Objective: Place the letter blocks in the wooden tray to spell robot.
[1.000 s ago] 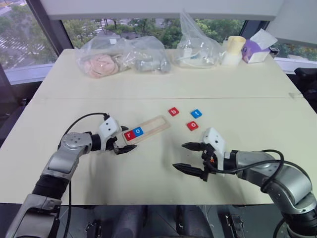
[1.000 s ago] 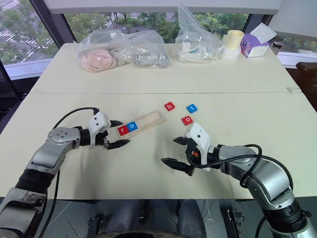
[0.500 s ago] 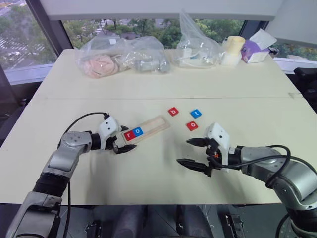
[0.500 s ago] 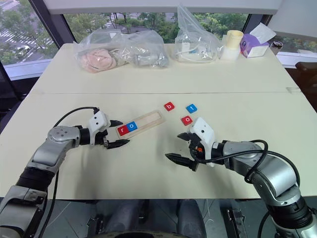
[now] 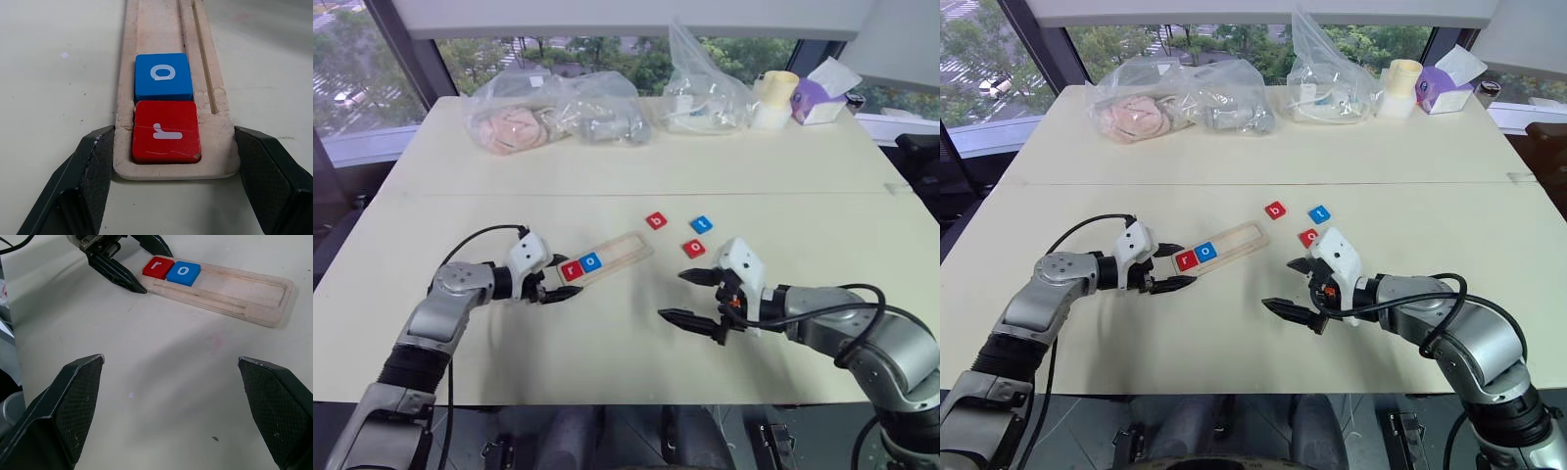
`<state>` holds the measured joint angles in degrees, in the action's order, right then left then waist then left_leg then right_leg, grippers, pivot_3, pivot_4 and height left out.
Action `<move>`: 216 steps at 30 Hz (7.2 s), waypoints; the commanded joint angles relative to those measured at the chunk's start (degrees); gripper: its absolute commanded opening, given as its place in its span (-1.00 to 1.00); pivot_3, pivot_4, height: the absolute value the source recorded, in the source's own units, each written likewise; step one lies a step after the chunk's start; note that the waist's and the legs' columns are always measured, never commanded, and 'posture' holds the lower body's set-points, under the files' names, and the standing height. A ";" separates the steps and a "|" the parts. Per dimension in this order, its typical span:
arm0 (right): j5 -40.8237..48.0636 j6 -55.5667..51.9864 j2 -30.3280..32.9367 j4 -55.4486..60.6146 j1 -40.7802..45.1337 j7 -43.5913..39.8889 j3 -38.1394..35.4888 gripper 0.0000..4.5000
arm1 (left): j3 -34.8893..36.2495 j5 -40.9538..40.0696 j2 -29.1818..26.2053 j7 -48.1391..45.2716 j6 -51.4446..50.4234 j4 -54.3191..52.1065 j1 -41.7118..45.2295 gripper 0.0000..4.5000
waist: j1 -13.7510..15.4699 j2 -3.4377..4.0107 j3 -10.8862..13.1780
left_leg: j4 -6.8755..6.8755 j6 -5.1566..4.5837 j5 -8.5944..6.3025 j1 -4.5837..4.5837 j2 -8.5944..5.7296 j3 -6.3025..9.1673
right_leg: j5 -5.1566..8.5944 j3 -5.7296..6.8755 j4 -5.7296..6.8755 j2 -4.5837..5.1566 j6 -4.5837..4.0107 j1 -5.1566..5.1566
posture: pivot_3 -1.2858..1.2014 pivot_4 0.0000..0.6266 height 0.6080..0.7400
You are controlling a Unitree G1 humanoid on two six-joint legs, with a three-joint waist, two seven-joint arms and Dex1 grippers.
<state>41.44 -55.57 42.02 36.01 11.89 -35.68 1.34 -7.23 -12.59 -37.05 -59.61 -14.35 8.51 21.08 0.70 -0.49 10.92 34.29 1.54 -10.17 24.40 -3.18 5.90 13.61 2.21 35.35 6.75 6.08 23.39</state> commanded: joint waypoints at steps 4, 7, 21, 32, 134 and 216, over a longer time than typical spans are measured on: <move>2.82 0.22 2.70 0.16 -2.74 -2.06 -7.53 1.00 | -0.50 -4.23 -4.20 -11.53 -0.21 -6.00 -0.38 0.39 | 0.08 -0.02 0.02 | 0.00 0.00 0.00 0.05 0.00 -0.02 | 0.00 0.00 -0.02 0.00 -0.01 0.04 | 0.03 -0.52 1.00; 1.98 1.29 4.25 -1.43 -6.80 -3.15 -10.86 1.00 | -3.48 -1.18 -6.79 -17.55 5.37 -5.20 2.02 0.39 | 0.24 -0.03 0.02 | 0.00 0.00 0.00 0.07 0.00 -0.03 | 0.01 0.01 -0.04 0.01 -0.03 0.04 | 0.03 -0.52 1.00; -0.60 4.33 1.33 0.94 -13.49 0.33 -10.30 1.00 | -7.90 7.37 2.12 -20.75 25.30 22.36 16.50 0.39 | 0.05 -0.04 0.02 | 0.06 -0.05 -0.01 0.08 -0.01 -0.30 | -0.10 0.00 -0.02 0.01 0.22 0.03 | 0.03 -0.52 1.00; -0.24 4.27 2.03 0.86 -12.11 0.74 -10.41 1.00 | -5.57 7.18 1.27 -19.91 26.33 24.64 16.64 0.99 | 0.05 -0.03 0.02 | 0.49 -0.09 -0.04 0.08 0.01 -0.19 | -0.04 0.01 0.12 -0.01 0.19 -0.13 | 0.03 -0.52 1.00; -27.62 42.75 3.10 -38.13 1.36 -33.35 -2.41 0.98 | 8.37 -24.63 -18.01 -5.42 -26.09 -39.35 -7.66 1.00 | -1.46 -0.02 0.16 | -0.01 -0.03 -0.03 0.05 1.16 -1.27 | -0.36 -0.72 -0.16 -0.94 -0.41 0.52 | 0.03 -0.52 1.00; -39.92 34.30 -20.37 -42.92 26.27 -28.73 22.69 0.82 | 16.78 -20.22 -16.48 4.73 -23.02 -34.90 -18.25 1.00 | -1.78 -0.07 0.19 | -0.05 0.32 0.18 0.01 1.10 -1.29 | -0.53 -0.91 0.60 -1.19 -0.66 0.94 | 0.03 -0.52 1.00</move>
<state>0.80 -21.14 22.22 -9.10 38.02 -64.48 24.20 9.69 -33.08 -53.64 -54.75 -38.23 -25.91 2.50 -1.08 -0.56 11.11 34.24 1.86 -9.99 24.40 -2.08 4.61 13.08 1.30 35.96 5.56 5.41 24.33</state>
